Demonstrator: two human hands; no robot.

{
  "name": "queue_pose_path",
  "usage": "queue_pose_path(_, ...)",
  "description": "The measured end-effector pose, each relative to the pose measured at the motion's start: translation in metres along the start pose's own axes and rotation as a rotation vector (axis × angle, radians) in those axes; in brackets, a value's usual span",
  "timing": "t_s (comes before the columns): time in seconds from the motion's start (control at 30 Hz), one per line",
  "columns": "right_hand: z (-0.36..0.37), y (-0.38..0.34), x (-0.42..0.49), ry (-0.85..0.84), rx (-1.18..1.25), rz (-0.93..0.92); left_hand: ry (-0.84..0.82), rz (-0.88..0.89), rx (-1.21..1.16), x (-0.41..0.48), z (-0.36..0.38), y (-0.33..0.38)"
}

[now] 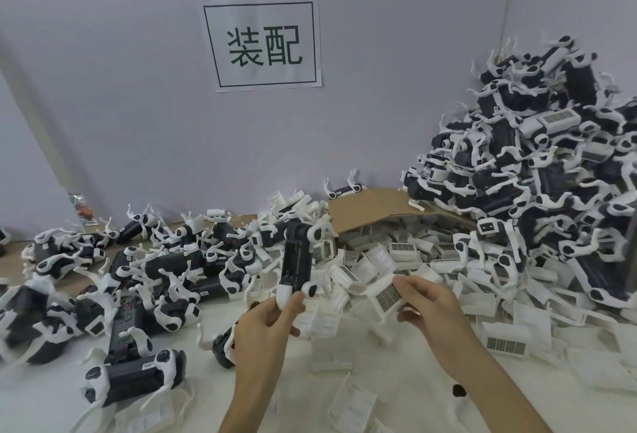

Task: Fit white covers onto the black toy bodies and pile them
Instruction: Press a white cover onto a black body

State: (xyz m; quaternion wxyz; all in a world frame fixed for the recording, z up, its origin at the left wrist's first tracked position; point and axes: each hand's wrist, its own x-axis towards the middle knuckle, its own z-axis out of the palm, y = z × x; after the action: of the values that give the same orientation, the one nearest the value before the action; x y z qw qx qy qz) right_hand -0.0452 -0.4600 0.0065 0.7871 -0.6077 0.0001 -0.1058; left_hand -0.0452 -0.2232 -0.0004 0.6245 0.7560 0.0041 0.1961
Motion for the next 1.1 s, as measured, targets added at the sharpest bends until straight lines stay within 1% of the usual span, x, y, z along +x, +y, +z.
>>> queue_pose_path(0.13,0.004,-0.001,-0.002,-0.071,0.114,0.042,-0.019,-0.013,-0.01,0.0,-0.001,0.001)
queue_pose_path(0.23,0.007,-0.003,-0.006,-0.12,0.135,0.039,-0.006,0.024,0.049,-0.001,0.001,0.0)
queue_pose_path(0.3,0.008,-0.005,-0.008,-0.121,0.078,-0.008,0.027,0.093,0.123,-0.003,0.002,-0.003)
queue_pose_path(0.4,0.01,-0.007,-0.01,-0.072,-0.042,-0.112,0.078,0.221,0.236,-0.006,0.003,-0.005)
queue_pose_path(0.5,0.013,-0.009,-0.013,-0.024,-0.138,-0.205,0.088,0.299,0.321,-0.009,0.005,-0.003)
queue_pose_path(0.6,0.016,-0.009,-0.015,-0.04,-0.268,-0.307,0.076,0.387,0.402,-0.012,0.006,-0.002)
queue_pose_path(0.7,0.02,-0.007,-0.017,-0.02,-0.313,-0.348,0.029,0.44,0.47,-0.016,0.009,0.002)
queue_pose_path(0.93,0.025,-0.002,-0.023,0.061,-0.449,-0.496,0.034,0.559,0.555,-0.021,0.012,0.007)
queue_pose_path(1.1,0.027,-0.001,-0.024,0.09,-0.429,-0.525,0.046,0.635,0.598,-0.019,0.012,0.007)
